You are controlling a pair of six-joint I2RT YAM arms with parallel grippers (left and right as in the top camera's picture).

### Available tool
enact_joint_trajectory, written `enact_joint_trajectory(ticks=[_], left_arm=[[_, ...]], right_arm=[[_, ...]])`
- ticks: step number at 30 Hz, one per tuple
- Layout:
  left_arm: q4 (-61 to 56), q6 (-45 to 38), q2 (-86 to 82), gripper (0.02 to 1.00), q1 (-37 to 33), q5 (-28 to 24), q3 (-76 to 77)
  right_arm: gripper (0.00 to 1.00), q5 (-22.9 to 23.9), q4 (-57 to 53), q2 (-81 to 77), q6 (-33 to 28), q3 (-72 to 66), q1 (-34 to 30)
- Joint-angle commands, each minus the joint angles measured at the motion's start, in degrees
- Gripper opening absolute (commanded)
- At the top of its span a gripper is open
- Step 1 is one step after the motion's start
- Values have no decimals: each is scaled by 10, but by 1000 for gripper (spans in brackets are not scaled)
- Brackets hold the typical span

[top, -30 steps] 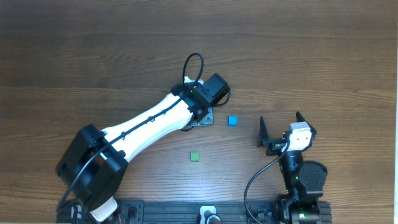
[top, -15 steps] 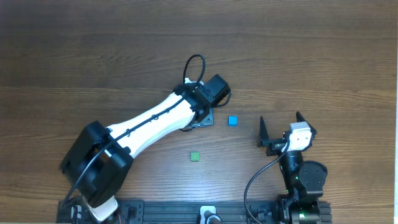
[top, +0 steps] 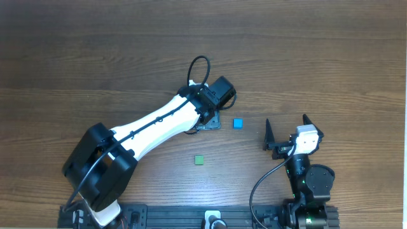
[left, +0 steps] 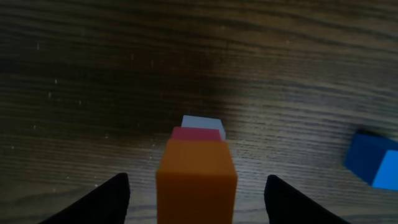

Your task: Stack Cubes

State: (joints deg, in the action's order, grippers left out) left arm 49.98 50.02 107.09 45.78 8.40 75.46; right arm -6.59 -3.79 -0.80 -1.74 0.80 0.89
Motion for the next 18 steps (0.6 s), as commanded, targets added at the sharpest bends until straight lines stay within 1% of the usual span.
enact_joint_trajectory(ticks=[1,4,6,7,8,11,13,16,18], left_arm=[[-14,2,-3,750,-4,10,-6],[-23,1,-40,825,-20,27,-6],[-22,-3,-63,851,-40,33,-6],[-22,-8,-76,871,-52,35,-6],[-22,-23,-106,897,-80,37,-6],[-25,-47,-153,956,-122,41,-7],[-35,-49,-189,998,-151,43,-17],[-70,-50,-263,998,-205,43,-59],[-104,-67,-312,998,-233,36,-97]], right_arm=[[991,-6,1,5,-1,-5,3],[993,-6,1,5,-1,-5,3],[993,-6,1,5,-1,-5,3],[991,-6,1,5,-1,-5,3],[993,-7,1,5,-1,-5,3],[991,-6,1,5,-1,-5,3],[993,-6,1,5,-1,-5,3],[991,-6,1,5,-1,-5,3],[991,-6,1,5,-1,-5,3]])
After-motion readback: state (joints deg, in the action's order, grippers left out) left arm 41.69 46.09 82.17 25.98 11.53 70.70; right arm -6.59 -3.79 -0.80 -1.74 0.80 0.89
